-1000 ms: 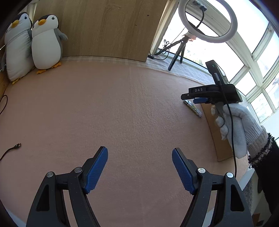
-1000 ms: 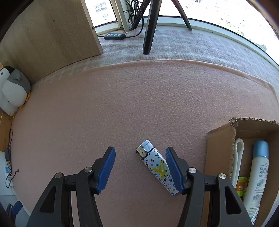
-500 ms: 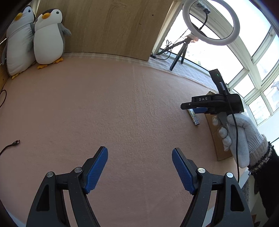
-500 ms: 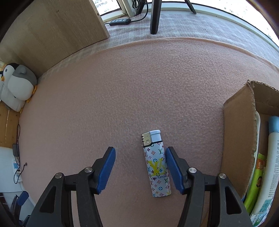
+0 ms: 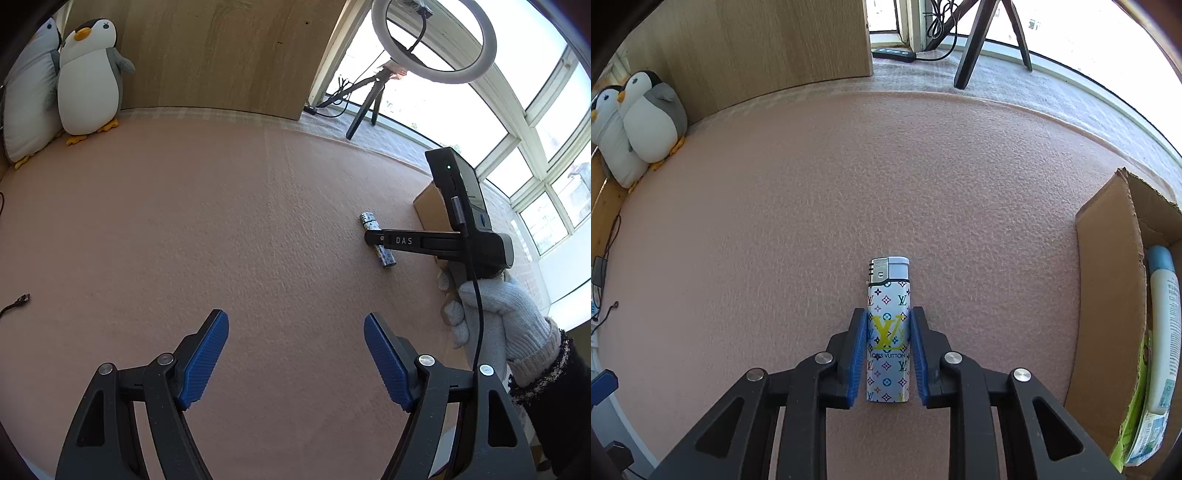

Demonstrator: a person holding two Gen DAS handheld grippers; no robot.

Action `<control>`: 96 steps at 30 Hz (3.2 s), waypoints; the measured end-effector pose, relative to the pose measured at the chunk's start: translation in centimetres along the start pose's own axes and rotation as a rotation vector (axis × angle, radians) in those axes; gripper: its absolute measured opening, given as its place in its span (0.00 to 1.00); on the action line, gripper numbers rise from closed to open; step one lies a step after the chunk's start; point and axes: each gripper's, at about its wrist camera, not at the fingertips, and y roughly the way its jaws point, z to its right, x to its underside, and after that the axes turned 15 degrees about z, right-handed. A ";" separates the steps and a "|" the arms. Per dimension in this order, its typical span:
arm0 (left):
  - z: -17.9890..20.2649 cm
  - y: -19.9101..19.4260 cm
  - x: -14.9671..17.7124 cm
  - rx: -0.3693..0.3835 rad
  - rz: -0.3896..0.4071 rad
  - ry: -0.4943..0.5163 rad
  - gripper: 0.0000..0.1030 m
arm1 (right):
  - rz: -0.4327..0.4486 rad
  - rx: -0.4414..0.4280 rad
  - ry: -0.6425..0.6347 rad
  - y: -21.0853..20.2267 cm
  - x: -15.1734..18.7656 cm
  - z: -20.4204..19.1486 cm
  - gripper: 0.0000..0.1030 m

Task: Organize objects

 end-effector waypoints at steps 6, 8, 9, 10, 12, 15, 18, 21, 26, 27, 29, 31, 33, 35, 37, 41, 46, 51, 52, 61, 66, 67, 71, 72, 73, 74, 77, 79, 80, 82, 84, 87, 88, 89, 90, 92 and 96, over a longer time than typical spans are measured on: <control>0.0 -0.3 0.5 -0.002 -0.005 -0.008 0.76 | 0.022 -0.036 -0.049 -0.6 1.8 -2.6 0.20; 0.2 -0.4 0.6 -0.003 -0.007 -0.007 0.76 | 0.031 -0.057 -0.024 -1.3 2.4 -2.5 0.20; 0.2 -0.4 0.8 -0.003 -0.008 -0.007 0.76 | 0.036 -0.069 -0.005 -1.7 2.6 -2.3 0.20; 0.3 -0.4 0.8 -0.002 -0.009 -0.008 0.76 | 0.044 -0.079 0.013 -2.1 2.7 -2.2 0.20; 0.5 -0.4 0.9 -0.002 -0.010 -0.008 0.76 | 0.068 -0.090 0.042 -3.5 2.9 -1.7 0.20; 1.1 -0.5 1.0 0.003 -0.010 -0.004 0.76 | 0.115 -0.092 0.058 -5.9 3.0 -0.9 0.20; 1.7 -0.5 1.1 0.010 -0.011 0.004 0.76 | 0.162 -0.081 0.069 -8.4 2.8 0.4 0.20; 2.4 -0.5 1.2 0.016 -0.012 0.013 0.76 | 0.202 -0.062 0.099 -10.6 2.9 2.5 0.20; 3.3 -0.6 1.1 0.022 -0.004 0.027 0.76 | 0.234 -0.011 0.168 -13.4 4.0 6.3 0.20; 3.4 -0.6 1.1 0.022 -0.002 0.031 0.76 | 0.236 0.007 0.173 -13.7 4.2 6.9 0.20; 3.8 -0.6 1.0 0.020 0.001 0.039 0.76 | 0.233 0.035 0.190 -14.1 4.8 8.2 0.20; 4.0 -0.6 0.9 0.023 0.001 0.044 0.76 | 0.221 0.050 0.212 -13.9 5.2 9.4 0.20; 4.3 -0.6 0.8 0.023 0.002 0.051 0.76 | 0.213 0.062 0.227 -13.8 5.6 10.1 0.20; 4.7 -0.7 0.5 0.021 0.008 0.062 0.76 | 0.211 0.075 0.231 -13.7 5.8 10.8 0.20; 5.3 -0.9 0.3 0.021 0.016 0.077 0.76 | 0.206 0.083 0.238 -13.5 6.0 11.2 0.20; 6.1 -1.4 -0.1 0.017 0.034 0.104 0.76 | 0.202 0.094 0.242 -13.4 6.3 11.7 0.20; 6.4 -1.9 -0.3 0.014 0.043 0.114 0.76 | 0.194 0.102 0.245 -13.1 6.2 11.9 0.20; 6.2 -2.2 -0.5 0.009 0.048 0.114 0.76 | 0.197 0.137 0.253 -13.1 6.2 12.0 0.20; 6.1 -2.2 -0.5 0.008 0.049 0.114 0.76 | 0.200 0.144 0.257 -13.2 6.3 12.1 0.21; 5.9 -2.6 -0.6 0.002 0.059 0.127 0.76 | 0.232 0.177 0.266 -14.3 6.2 11.7 0.51; 5.6 -2.9 -0.6 -0.002 0.060 0.122 0.77 | 0.234 0.172 0.260 -14.7 6.0 10.7 0.51; 5.5 -3.0 -0.6 -0.005 0.060 0.120 0.77 | 0.235 0.170 0.258 -14.8 6.0 10.5 0.52; 4.8 -3.3 -0.9 -0.022 0.062 0.107 0.77 | 0.249 0.153 0.246 -15.3 5.9 8.9 0.55; 4.5 -3.4 -0.9 -0.027 0.062 0.104 0.77 | 0.251 0.149 0.241 -15.4 5.9 8.5 0.56; 4.3 -3.4 -1.0 -0.033 0.062 0.101 0.78 | 0.254 0.144 0.237 -15.5 5.8 8.0 0.58; 4.1 -3.5 -1.0 -0.040 0.063 0.099 0.78 | 0.258 0.138 0.234 -15.7 5.8 7.4 0.60; 3.5 -3.9 -1.1 -0.061 0.065 0.096 0.78 | 0.269 0.119 0.219 -16.0 5.6 5.7 0.64; 3.1 -4.2 -1.2 -0.076 0.072 0.098 0.78 | 0.274 0.108 0.211 -16.3 5.6 4.4 0.65; 2.9 -4.4 -1.3 -0.080 0.075 0.099 0.79 | 0.276 0.099 0.207 -16.3 5.6 3.8 0.65; 2.5 -4.9 -1.5 -0.089 0.083 0.101 0.79 | 0.283 0.082 0.201 -16.6 5.6 2.5 0.66; 2.2 -5.4 -1.7 -0.107 0.096 0.107 0.79 | 0.291 0.074 0.190 -16.8 5.7 1.2 0.67; 1.9 -6.1 -2.0 -0.126 0.113 0.115 0.81 | 0.301 0.067 0.159 -17.2 5.8 -1.1 0.69; 1.9 -6.4 -2.1 -0.131 0.117 0.119 0.81 | 0.304 0.067 0.150 -17.3 5.9 -1.7 0.69; 1.8 -6.6 -2.2 -0.138 0.123 0.123 0.82 | 0.306 0.064 0.141 -17.4 6.0 -2.4 0.69; 1.8 -6.9 -2.3 -0.145 0.128 0.128 0.82 | 0.307 0.060 0.134 -17.4 6.1 -3.0 0.69; 1.6 -7.5 -2.5 -0.157 0.136 0.135 0.85 | 0.306 0.050 0.118 -17.5 6.3 -4.2 0.69; 1.2 -8.5 -2.7 -0.167 0.149 0.134 0.86 | 0.311 0.050 0.077 -17.4 6.5 -6.1 0.70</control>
